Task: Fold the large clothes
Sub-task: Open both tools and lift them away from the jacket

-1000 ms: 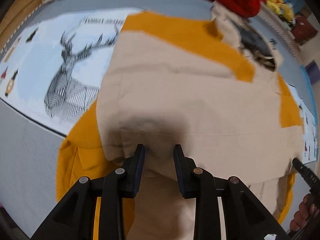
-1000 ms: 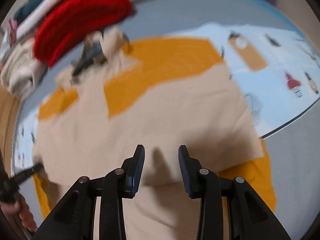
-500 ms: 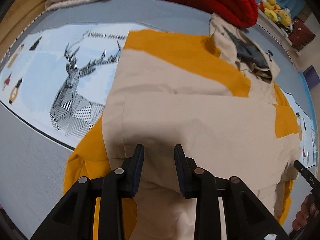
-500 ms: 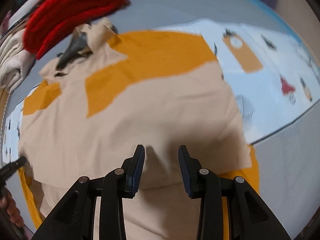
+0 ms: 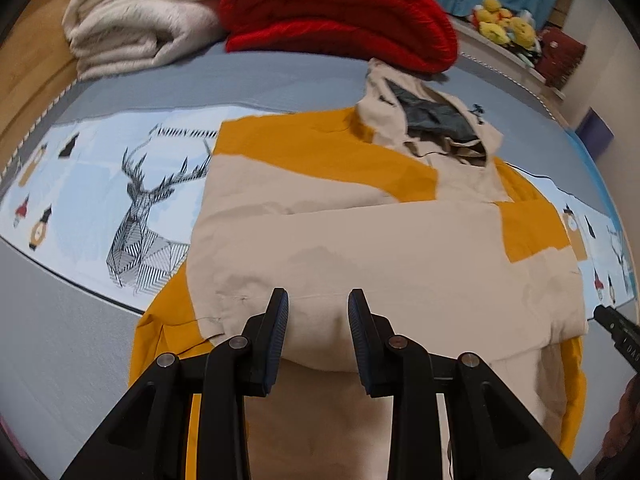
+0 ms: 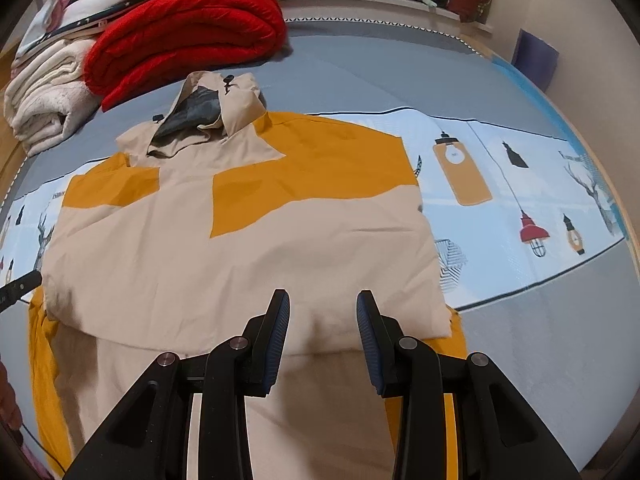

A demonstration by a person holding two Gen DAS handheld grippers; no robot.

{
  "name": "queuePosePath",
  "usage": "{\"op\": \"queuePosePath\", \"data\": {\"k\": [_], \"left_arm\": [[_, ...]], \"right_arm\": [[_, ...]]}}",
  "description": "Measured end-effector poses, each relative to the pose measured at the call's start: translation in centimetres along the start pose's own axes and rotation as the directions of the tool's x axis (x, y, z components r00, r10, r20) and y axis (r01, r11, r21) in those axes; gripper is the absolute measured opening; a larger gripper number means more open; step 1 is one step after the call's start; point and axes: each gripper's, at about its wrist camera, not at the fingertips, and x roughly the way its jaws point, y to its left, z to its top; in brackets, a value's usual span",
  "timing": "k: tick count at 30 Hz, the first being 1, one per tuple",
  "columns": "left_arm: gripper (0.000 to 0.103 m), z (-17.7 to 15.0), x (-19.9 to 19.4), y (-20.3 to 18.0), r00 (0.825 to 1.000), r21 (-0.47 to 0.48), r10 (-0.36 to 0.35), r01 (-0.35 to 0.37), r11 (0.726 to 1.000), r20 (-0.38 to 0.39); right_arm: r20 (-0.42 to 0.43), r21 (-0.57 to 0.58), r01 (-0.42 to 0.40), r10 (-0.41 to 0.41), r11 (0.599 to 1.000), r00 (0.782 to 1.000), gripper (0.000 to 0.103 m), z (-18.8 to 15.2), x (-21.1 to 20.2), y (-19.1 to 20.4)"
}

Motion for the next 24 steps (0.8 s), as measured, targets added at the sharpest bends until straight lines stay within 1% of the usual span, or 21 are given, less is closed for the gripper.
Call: {"op": "queuePosePath", "data": {"k": [5,9,15,16,18,21,24], "left_arm": [[0.028,-0.2,-0.8,-1.1,0.999,0.044,-0.008,0.005,0.999,0.054],[0.028,-0.2,-1.3,-1.5,0.996,0.049,-0.015,0.011,0.999,0.090],[0.028,0.3,-2.0,-1.8,0.989,0.074,0.008,-0.019,0.997,0.150],[0.027,0.4,-2.4,-1.9,0.986,0.082,0.015,-0.029,0.996,0.168],[0.020,0.7,-3.2,-2.1,0.980,0.095,0.029,-0.049,0.994,0.196],[0.017,1.2,-4.3,-2.2,0.976,0.097,0.016,-0.039,0.995,0.219],[0.016,2.1,-4.4,-2.0,0.976,0.088,0.015,-0.035,0.996,0.218]], "right_arm": [[0.018,-0.014,0.016,-0.015,1.000,1.000,0.037,-0.5,-1.3,-0.2],[0.025,-0.029,0.024,-0.023,0.999,0.999,0.037,-0.5,-1.8,-0.5],[0.018,-0.029,0.021,-0.021,0.999,1.000,0.037,-0.1,-1.9,-1.1],[0.018,-0.026,0.020,-0.019,0.999,1.000,0.037,0.0,-2.0,-1.3],[0.021,-0.023,0.022,-0.021,0.999,1.000,0.037,0.3,-2.1,-1.7],[0.026,-0.026,0.033,-0.032,0.999,0.999,0.037,0.7,-2.2,-2.6],[0.012,-0.025,0.050,-0.049,0.998,0.999,0.037,0.9,-2.0,-3.5]]}}
